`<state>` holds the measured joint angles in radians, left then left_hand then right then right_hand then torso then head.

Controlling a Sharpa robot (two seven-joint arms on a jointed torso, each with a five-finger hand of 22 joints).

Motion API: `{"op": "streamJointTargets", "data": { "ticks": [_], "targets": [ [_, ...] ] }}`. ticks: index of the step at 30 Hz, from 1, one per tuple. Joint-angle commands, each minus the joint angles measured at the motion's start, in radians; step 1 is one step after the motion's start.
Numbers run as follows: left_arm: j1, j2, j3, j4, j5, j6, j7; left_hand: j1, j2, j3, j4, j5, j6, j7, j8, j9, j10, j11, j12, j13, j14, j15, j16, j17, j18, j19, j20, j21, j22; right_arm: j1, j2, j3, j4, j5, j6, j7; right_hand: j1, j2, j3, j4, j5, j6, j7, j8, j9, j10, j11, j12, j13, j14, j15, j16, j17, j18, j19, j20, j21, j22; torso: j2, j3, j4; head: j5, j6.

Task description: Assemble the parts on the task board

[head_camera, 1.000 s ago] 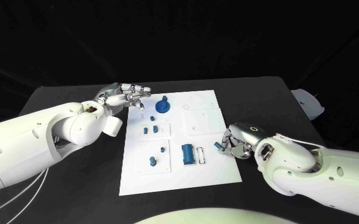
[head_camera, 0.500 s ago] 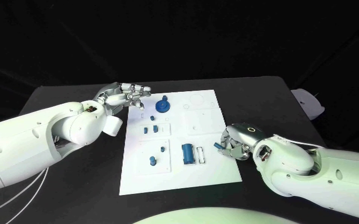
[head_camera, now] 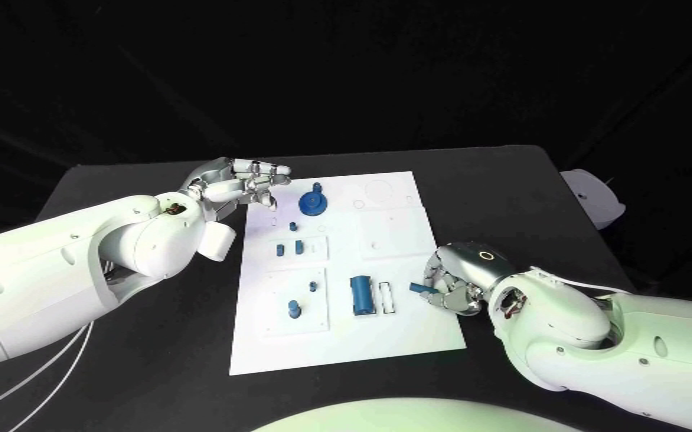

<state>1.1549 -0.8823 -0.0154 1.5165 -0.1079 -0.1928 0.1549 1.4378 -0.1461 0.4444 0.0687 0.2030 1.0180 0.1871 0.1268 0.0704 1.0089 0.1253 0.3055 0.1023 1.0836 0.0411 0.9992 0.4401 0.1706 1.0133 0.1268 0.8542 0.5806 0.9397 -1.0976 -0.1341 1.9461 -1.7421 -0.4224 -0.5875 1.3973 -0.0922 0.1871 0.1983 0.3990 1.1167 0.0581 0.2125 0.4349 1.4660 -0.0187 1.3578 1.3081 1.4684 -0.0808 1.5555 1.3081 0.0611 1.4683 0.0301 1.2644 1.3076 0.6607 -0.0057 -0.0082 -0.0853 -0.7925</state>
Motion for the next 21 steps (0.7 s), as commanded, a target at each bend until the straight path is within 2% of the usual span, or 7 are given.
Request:
{"op": "streamJointTargets", "data": {
  "ticks": [1, 7, 14, 18, 21],
  "targets": [
    [0.000, 0.000, 0.001, 0.003, -0.002, 0.008, 0.010, 0.002, 0.000, 0.001, -0.005, -0.005, -0.007, 0.002, 0.004, 0.000, -0.008, -0.002, 0.005, -0.001, -0.006, 0.001, 0.006, -0.002, 0.014, -0.006, 0.000, -0.007, -0.001, -0.005, -0.001, -0.004, 0.010, 0.044, -0.027, -0.016, -0.016, -0.007, 0.070, -0.061, 0.008, 0.021, -0.013, 0.002, 0.002, 0.022, -0.010, 0.006, 0.121, 0.098, -0.007, 0.005, 0.242, -0.011, 0.039, -0.007, 0.007, 0.198, 0.000, -0.0002, 0.0003, 0.000, -0.001],
    [0.000, 0.000, 0.001, 0.004, -0.002, 0.009, 0.010, 0.002, 0.000, 0.001, -0.005, -0.005, -0.007, 0.002, 0.004, 0.000, -0.008, -0.002, 0.005, -0.001, -0.006, 0.001, 0.006, -0.002, 0.014, -0.006, 0.000, -0.007, -0.001, -0.005, 0.002, -0.003, 0.027, 0.085, -0.055, -0.014, -0.032, -0.011, 0.078, -0.058, 0.009, 0.021, -0.013, 0.004, 0.006, 0.023, -0.010, 0.006, 0.121, 0.098, -0.008, 0.007, 0.244, -0.012, 0.040, -0.008, 0.010, 0.198, 0.000, -0.0003, 0.0008, 0.000, -0.002],
    [0.000, -0.002, 0.001, 0.005, -0.002, 0.010, 0.009, 0.002, 0.000, 0.001, -0.005, -0.005, -0.007, 0.002, 0.004, 0.000, -0.008, -0.002, 0.005, -0.001, -0.006, 0.001, 0.006, -0.002, 0.014, -0.006, 0.000, -0.007, -0.001, -0.005, 0.018, -0.003, 0.027, 0.151, -0.063, -0.011, -0.065, -0.022, 0.084, -0.048, 0.007, 0.024, -0.015, 0.007, 0.013, 0.024, -0.012, 0.007, 0.122, 0.099, -0.008, 0.008, 0.247, -0.012, 0.041, -0.008, 0.013, 0.199, 0.001, 0.0002, 0.0010, 0.002, -0.006],
    [0.000, -0.002, 0.001, 0.006, -0.002, 0.012, 0.009, 0.002, 0.000, 0.001, -0.005, -0.005, -0.007, 0.002, 0.004, 0.000, -0.008, -0.002, 0.005, -0.001, -0.006, 0.001, 0.006, -0.002, 0.014, -0.006, 0.000, -0.007, -0.001, -0.005, 0.034, -0.003, 0.024, 0.195, -0.064, -0.009, -0.101, -0.026, 0.082, -0.029, 0.012, 0.025, -0.015, 0.007, 0.016, 0.026, -0.011, 0.010, 0.124, 0.099, -0.008, 0.009, 0.249, -0.012, 0.041, -0.008, 0.014, 0.199, 0.001, -0.0002, 0.0004, 0.001, -0.005],
    [0.000, -0.003, 0.001, 0.007, -0.002, 0.014, 0.009, 0.002, 0.000, 0.001, -0.005, -0.005, -0.007, 0.002, 0.004, 0.000, -0.008, -0.002, 0.005, -0.001, -0.006, 0.001, 0.006, -0.002, 0.014, -0.006, 0.000, -0.007, -0.001, -0.005, 0.042, -0.003, 0.024, 0.216, -0.070, -0.008, -0.129, -0.033, 0.081, -0.014, 0.029, 0.028, -0.016, 0.007, 0.019, 0.028, -0.012, 0.013, 0.126, 0.100, -0.008, 0.010, 0.252, -0.013, 0.042, -0.009, 0.017, 0.200, 0.002, 0.0013, 0.0008, 0.001, -0.006]
  ]
}}
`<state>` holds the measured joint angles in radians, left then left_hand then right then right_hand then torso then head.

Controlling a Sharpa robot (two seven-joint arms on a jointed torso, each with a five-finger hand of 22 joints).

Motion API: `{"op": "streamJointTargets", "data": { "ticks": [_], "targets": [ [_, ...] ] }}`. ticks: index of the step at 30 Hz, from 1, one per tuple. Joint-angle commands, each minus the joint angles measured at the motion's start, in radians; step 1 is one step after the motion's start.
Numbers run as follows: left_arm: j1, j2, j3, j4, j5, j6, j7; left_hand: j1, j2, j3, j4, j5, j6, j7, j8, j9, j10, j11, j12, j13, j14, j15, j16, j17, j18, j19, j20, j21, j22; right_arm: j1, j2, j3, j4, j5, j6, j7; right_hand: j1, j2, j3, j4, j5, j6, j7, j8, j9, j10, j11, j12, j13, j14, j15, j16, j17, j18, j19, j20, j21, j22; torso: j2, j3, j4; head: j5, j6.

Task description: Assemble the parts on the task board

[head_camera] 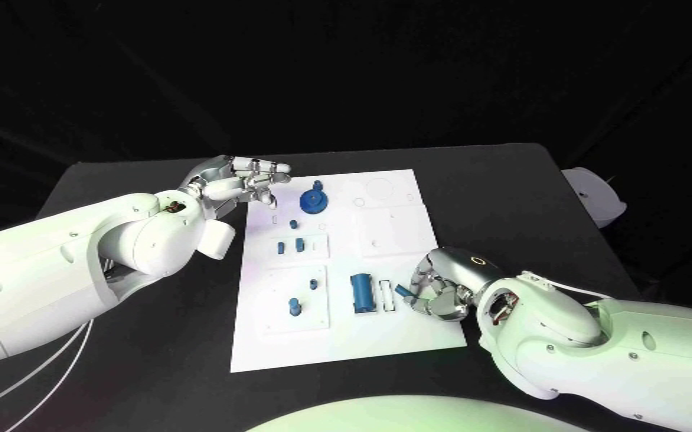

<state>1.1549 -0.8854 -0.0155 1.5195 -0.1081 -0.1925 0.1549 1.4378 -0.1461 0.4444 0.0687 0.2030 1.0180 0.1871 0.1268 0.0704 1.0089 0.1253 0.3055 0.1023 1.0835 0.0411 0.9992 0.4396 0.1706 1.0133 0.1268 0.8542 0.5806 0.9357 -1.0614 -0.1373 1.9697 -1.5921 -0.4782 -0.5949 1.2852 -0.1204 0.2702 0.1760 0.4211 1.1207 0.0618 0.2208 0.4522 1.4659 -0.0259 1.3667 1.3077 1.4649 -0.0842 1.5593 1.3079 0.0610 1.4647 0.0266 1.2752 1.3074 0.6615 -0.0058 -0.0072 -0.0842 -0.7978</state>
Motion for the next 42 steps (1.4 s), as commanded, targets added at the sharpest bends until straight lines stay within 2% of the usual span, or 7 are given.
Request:
{"op": "streamJointTargets", "data": {
  "ticks": [1, 5, 8, 26, 32, 38, 42],
  "targets": [
    [0.000, 0.000, 0.001, 0.004, -0.002, 0.014, 0.009, 0.002, 0.000, 0.001, -0.005, -0.005, -0.007, 0.002, 0.004, 0.000, -0.008, -0.002, 0.005, -0.001, -0.006, 0.001, 0.006, -0.001, 0.014, -0.006, 0.000, -0.007, -0.001, -0.001, 0.007, 0.000, 0.000, 0.069, -0.017, -0.001, -0.021, -0.006, -0.002, 0.011, 0.008, 0.025, -0.020, -0.001, 0.002, 0.028, -0.005, 0.004, 0.127, 0.104, -0.005, 0.007, 0.253, -0.013, 0.046, -0.005, 0.008, 0.200, 0.001, 0.0013, -0.0005, 0.000, -0.002],
    [0.000, -0.002, 0.001, 0.005, -0.002, 0.014, 0.008, 0.002, 0.000, 0.001, -0.005, -0.005, -0.007, 0.002, 0.004, 0.000, -0.008, -0.002, 0.005, -0.001, -0.006, 0.001, 0.006, -0.001, 0.014, -0.006, 0.000, -0.007, -0.001, -0.001, 0.011, 0.000, -0.001, 0.076, -0.034, -0.001, -0.039, -0.012, -0.004, 0.017, 0.036, 0.030, -0.022, 0.002, 0.007, 0.031, -0.007, 0.008, 0.130, 0.104, -0.007, 0.008, 0.256, -0.014, 0.048, -0.007, 0.015, 0.202, 0.000, 0.0007, -0.0006, 0.003, -0.002],
    [0.000, -0.003, 0.001, 0.005, -0.002, 0.014, 0.008, 0.003, 0.000, 0.001, -0.006, -0.005, -0.008, 0.002, 0.004, 0.000, -0.008, -0.002, 0.006, -0.001, -0.006, 0.001, 0.007, -0.001, 0.014, -0.006, 0.000, -0.007, -0.001, -0.001, 0.013, 0.000, 0.000, 0.077, -0.042, -0.001, -0.041, -0.011, -0.004, 0.017, 0.042, 0.031, -0.023, 0.003, 0.008, 0.031, -0.008, 0.008, 0.130, 0.105, -0.007, 0.009, 0.257, -0.014, 0.048, -0.007, 0.018, 0.202, -0.001, 0.0008, -0.0012, 0.004, -0.003],
    [0.000, -0.003, 0.001, 0.004, -0.006, 0.016, 0.006, 0.003, 0.000, 0.001, -0.006, -0.005, -0.008, 0.002, 0.004, 0.000, -0.008, -0.002, 0.006, -0.001, -0.006, 0.001, 0.007, -0.001, 0.014, -0.006, 0.000, -0.007, -0.001, -0.001, 0.030, 0.000, 0.006, 0.081, -0.066, 0.000, -0.043, -0.011, -0.004, 0.017, 0.046, 0.034, -0.024, 0.004, 0.009, 0.031, -0.009, 0.008, 0.130, 0.105, -0.008, 0.010, 0.259, -0.015, 0.049, -0.007, 0.019, 0.202, 0.000, 0.0004, 0.0001, 0.008, 0.003],
    [0.000, -0.003, 0.001, 0.005, -0.008, 0.017, 0.004, 0.003, 0.000, 0.001, -0.006, -0.005, -0.008, 0.002, 0.004, 0.000, -0.008, -0.002, 0.006, -0.001, -0.006, 0.001, 0.007, -0.001, 0.014, -0.006, 0.000, -0.007, -0.001, -0.001, 0.039, 0.000, -0.002, 0.101, -0.059, 0.001, -0.049, -0.010, -0.005, 0.020, 0.048, 0.034, -0.024, 0.004, 0.010, 0.031, -0.009, 0.006, 0.129, 0.105, -0.008, 0.009, 0.258, -0.015, 0.049, -0.008, 0.019, 0.202, 0.000, 0.0003, -0.0003, 0.009, 0.003],
    [0.000, -0.003, 0.001, 0.007, -0.008, 0.018, 0.005, 0.003, 0.000, 0.001, -0.006, -0.005, -0.008, 0.002, 0.004, 0.000, -0.008, -0.002, 0.006, -0.001, -0.006, 0.001, 0.007, -0.001, 0.014, -0.006, 0.000, -0.007, -0.001, -0.001, 0.051, 0.001, -0.016, 0.127, -0.029, 0.001, -0.064, -0.010, -0.010, 0.027, 0.041, 0.034, -0.023, 0.004, 0.013, 0.031, -0.008, 0.006, 0.129, 0.105, -0.008, 0.009, 0.258, -0.014, 0.048, -0.008, 0.015, 0.201, 0.000, -0.0007, 0.0008, 0.007, 0.004],
    [0.000, -0.003, 0.001, 0.008, -0.010, 0.019, 0.004, 0.003, 0.000, 0.001, -0.006, -0.005, -0.008, 0.002, 0.004, 0.000, -0.008, -0.002, 0.006, -0.001, -0.006, 0.001, 0.007, -0.001, 0.014, -0.006, 0.000, -0.007, -0.001, -0.001, 0.058, 0.001, -0.023, 0.138, -0.009, 0.001, -0.074, -0.009, -0.014, 0.033, 0.039, 0.034, -0.023, 0.004, 0.014, 0.031, -0.008, 0.005, 0.128, 0.105, -0.008, 0.009, 0.258, -0.014, 0.048, -0.008, 0.015, 0.201, 0.001, 0.0005, 0.0002, 0.009, 0.001]
  ]
}}
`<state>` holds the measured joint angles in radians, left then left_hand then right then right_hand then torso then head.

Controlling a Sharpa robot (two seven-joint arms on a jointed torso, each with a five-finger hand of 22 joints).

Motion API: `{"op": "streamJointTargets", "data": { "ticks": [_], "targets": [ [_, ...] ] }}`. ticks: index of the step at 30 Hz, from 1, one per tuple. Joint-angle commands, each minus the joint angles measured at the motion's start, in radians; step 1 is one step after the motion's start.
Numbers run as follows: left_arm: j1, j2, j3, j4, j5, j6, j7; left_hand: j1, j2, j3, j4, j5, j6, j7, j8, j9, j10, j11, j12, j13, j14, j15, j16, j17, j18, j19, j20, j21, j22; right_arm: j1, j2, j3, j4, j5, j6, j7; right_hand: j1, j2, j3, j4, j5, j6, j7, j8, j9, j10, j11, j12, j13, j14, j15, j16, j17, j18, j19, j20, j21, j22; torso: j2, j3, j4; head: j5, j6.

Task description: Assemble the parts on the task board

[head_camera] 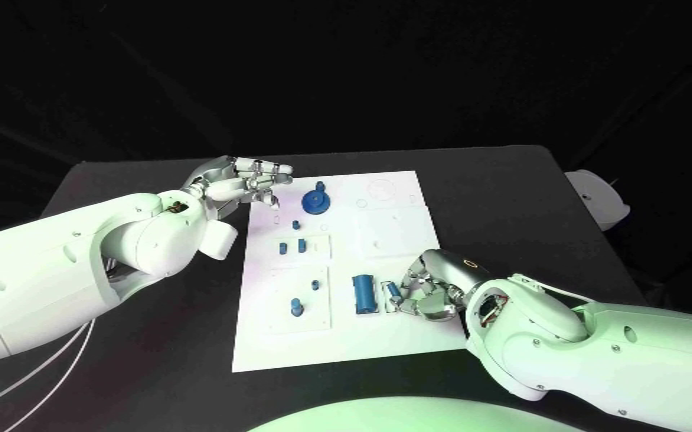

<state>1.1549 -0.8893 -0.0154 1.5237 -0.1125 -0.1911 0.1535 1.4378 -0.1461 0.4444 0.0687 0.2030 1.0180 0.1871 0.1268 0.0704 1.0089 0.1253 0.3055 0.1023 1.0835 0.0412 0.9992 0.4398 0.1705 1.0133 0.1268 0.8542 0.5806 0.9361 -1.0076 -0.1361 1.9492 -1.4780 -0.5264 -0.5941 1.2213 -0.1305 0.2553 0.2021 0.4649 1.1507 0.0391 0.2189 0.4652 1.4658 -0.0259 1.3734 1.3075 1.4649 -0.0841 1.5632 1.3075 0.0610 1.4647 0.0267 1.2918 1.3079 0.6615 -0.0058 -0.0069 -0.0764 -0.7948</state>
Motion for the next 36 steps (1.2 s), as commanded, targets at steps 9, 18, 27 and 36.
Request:
{"op": "streamJointTargets", "data": {
  "ticks": [9, 18, 27, 36],
  "targets": [
    [0.001, -0.001, 0.001, 0.005, -0.008, 0.018, 0.004, 0.004, 0.000, 0.001, -0.007, -0.005, -0.008, 0.002, 0.005, 0.000, -0.009, -0.001, 0.007, -0.001, -0.007, 0.001, 0.008, -0.002, 0.014, -0.006, 0.000, -0.007, -0.001, -0.001, 0.014, -0.001, -0.009, 0.031, 0.037, 0.001, -0.051, 0.000, -0.025, 0.033, 0.014, 0.007, 0.000, 0.007, 0.007, 0.032, -0.007, -0.003, 0.128, 0.105, -0.007, 0.006, 0.260, -0.014, 0.048, -0.008, 0.001, 0.201, 0.000, 0.0005, -0.0010, -0.001, -0.004],
    [0.001, -0.002, 0.001, 0.005, -0.010, 0.019, 0.002, 0.004, 0.000, 0.001, -0.007, -0.005, -0.008, 0.002, 0.005, 0.000, -0.009, -0.001, 0.007, -0.001, -0.007, 0.001, 0.008, -0.002, 0.014, -0.006, 0.000, -0.007, -0.001, -0.001, 0.018, 0.000, -0.006, 0.031, 0.008, 0.003, -0.066, -0.003, -0.044, 0.042, 0.018, 0.009, 0.000, 0.008, 0.010, 0.032, -0.007, -0.004, 0.128, 0.105, -0.007, 0.006, 0.261, -0.015, 0.048, -0.008, 0.002, 0.202, 0.000, 0.0010, -0.0011, 0.003, -0.004],
    [0.001, -0.003, 0.001, 0.004, -0.010, 0.021, 0.000, 0.004, 0.000, 0.001, -0.007, -0.005, -0.008, 0.002, 0.005, 0.000, -0.009, -0.001, 0.007, -0.001, -0.007, 0.001, 0.008, -0.002, 0.014, -0.006, 0.000, -0.007, -0.001, -0.001, 0.017, 0.000, 0.000, 0.027, -0.009, 0.005, -0.068, -0.003, -0.048, 0.043, 0.017, 0.010, 0.000, 0.008, 0.011, 0.033, -0.007, -0.002, 0.129, 0.105, -0.007, 0.007, 0.261, -0.015, 0.048, -0.008, 0.003, 0.202, -0.001, 0.0009, -0.0015, 0.006, -0.004],
    [0.001, -0.003, 0.001, 0.005, -0.010, 0.023, -0.002, 0.004, 0.000, 0.001, -0.007, -0.005, -0.008, 0.002, 0.005, 0.000, -0.009, -0.001, 0.007, -0.001, -0.007, 0.001, 0.008, -0.002, 0.014, -0.006, 0.000, -0.007, -0.001, -0.001, 0.017, 0.000, 0.002, 0.022, -0.010, 0.004, -0.104, -0.007, -0.099, 0.070, 0.003, 0.012, 0.001, 0.008, 0.017, 0.033, -0.006, -0.003, 0.128, 0.105, -0.007, 0.007, 0.261, -0.014, 0.048, -0.008, 0.001, 0.201, 0.000, 0.0004, -0.0006, 0.005, -0.002]
  ]
}}
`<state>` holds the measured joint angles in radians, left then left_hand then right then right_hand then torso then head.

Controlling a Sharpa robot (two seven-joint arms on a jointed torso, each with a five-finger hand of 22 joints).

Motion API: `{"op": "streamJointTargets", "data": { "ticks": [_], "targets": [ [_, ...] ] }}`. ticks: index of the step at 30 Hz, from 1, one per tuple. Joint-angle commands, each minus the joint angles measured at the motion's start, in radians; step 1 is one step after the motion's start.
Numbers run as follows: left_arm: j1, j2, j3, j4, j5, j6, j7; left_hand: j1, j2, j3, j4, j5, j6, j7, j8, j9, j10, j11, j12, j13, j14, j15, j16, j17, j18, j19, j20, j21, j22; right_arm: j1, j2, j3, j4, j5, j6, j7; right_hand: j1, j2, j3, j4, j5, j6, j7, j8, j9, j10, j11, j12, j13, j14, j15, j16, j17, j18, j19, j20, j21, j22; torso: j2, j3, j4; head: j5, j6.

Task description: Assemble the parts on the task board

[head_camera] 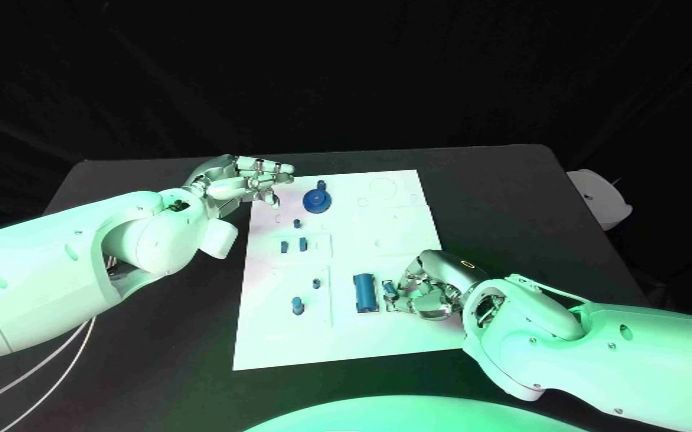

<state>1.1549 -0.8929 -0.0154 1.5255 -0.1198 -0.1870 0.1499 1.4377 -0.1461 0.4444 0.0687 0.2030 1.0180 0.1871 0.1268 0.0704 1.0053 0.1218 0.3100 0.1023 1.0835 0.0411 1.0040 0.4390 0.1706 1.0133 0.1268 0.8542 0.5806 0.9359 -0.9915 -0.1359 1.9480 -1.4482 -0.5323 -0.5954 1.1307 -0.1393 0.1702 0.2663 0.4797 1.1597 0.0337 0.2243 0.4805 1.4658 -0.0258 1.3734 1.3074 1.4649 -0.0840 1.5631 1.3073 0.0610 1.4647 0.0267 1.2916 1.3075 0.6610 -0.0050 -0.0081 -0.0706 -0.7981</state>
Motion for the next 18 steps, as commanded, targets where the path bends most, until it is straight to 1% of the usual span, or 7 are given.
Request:
{"op": "streamJointTargets", "data": {
  "ticks": [1, 3, 7, 18],
  "targets": [
    [0.001, 0.000, 0.001, 0.003, -0.003, 0.019, 0.001, 0.004, 0.000, 0.001, -0.007, -0.005, -0.008, 0.002, 0.005, 0.000, -0.006, 0.002, 0.003, -0.001, -0.007, 0.001, 0.003, -0.001, 0.014, -0.006, 0.000, -0.007, -0.001, -0.001, 0.001, 0.000, 0.002, -0.009, -0.004, 0.005, -0.019, 0.003, -0.023, 0.011, -0.020, 0.003, 0.006, 0.003, 0.003, 0.033, -0.006, -0.004, 0.128, 0.105, -0.007, 0.006, 0.261, -0.014, 0.047, -0.007, 0.000, 0.201, 0.000, -0.0006, 0.0006, -0.001, 0.001],
    [0.001, 0.000, 0.001, 0.003, -0.003, 0.019, 0.001, 0.004, 0.000, 0.001, -0.007, -0.005, -0.008, 0.002, 0.005, 0.000, -0.006, 0.002, 0.003, -0.001, -0.007, 0.001, 0.003, -0.001, 0.014, -0.006, 0.000, -0.007, -0.001, -0.001, 0.000, 0.000, 0.002, -0.011, -0.005, 0.004, -0.024, 0.006, -0.037, 0.016, -0.031, 0.003, 0.006, 0.002, 0.004, 0.033, -0.006, -0.004, 0.128, 0.105, -0.007, 0.006, 0.261, -0.014, 0.047, -0.007, 0.000, 0.201, 0.000, -0.0006, 0.0008, -0.001, 0.002],
    [0.001, -0.001, 0.001, 0.004, -0.003, 0.020, 0.000, 0.004, 0.000, 0.001, -0.007, -0.005, -0.008, 0.002, 0.005, 0.000, -0.006, 0.002, 0.003, -0.001, -0.007, 0.001, 0.003, -0.001, 0.014, -0.006, 0.000, -0.007, -0.001, -0.001, 0.000, 0.001, 0.000, -0.016, -0.007, 0.003, -0.029, 0.010, -0.052, 0.020, -0.039, 0.002, 0.006, 0.002, 0.006, 0.033, -0.006, -0.004, 0.128, 0.105, -0.007, 0.006, 0.260, -0.014, 0.047, -0.007, 0.000, 0.201, 0.000, -0.0005, 0.0007, -0.001, 0.001],
    [0.001, -0.001, 0.001, 0.004, -0.003, 0.021, -0.001, 0.003, 0.000, 0.001, -0.007, -0.005, -0.009, 0.003, 0.005, 0.000, -0.007, 0.003, 0.004, -0.001, -0.007, 0.001, 0.004, -0.001, 0.014, -0.006, 0.000, -0.007, 0.000, -0.001, 0.002, 0.001, -0.001, -0.020, -0.006, 0.003, -0.033, 0.014, -0.064, 0.022, -0.042, 0.002, 0.006, 0.001, 0.007, 0.033, -0.006, -0.005, 0.127, 0.105, -0.007, 0.006, 0.260, -0.014, 0.047, -0.007, -0.001, 0.201, 0.000, -0.0004, 0.0002, -0.002, 0.002]
  ]
}}
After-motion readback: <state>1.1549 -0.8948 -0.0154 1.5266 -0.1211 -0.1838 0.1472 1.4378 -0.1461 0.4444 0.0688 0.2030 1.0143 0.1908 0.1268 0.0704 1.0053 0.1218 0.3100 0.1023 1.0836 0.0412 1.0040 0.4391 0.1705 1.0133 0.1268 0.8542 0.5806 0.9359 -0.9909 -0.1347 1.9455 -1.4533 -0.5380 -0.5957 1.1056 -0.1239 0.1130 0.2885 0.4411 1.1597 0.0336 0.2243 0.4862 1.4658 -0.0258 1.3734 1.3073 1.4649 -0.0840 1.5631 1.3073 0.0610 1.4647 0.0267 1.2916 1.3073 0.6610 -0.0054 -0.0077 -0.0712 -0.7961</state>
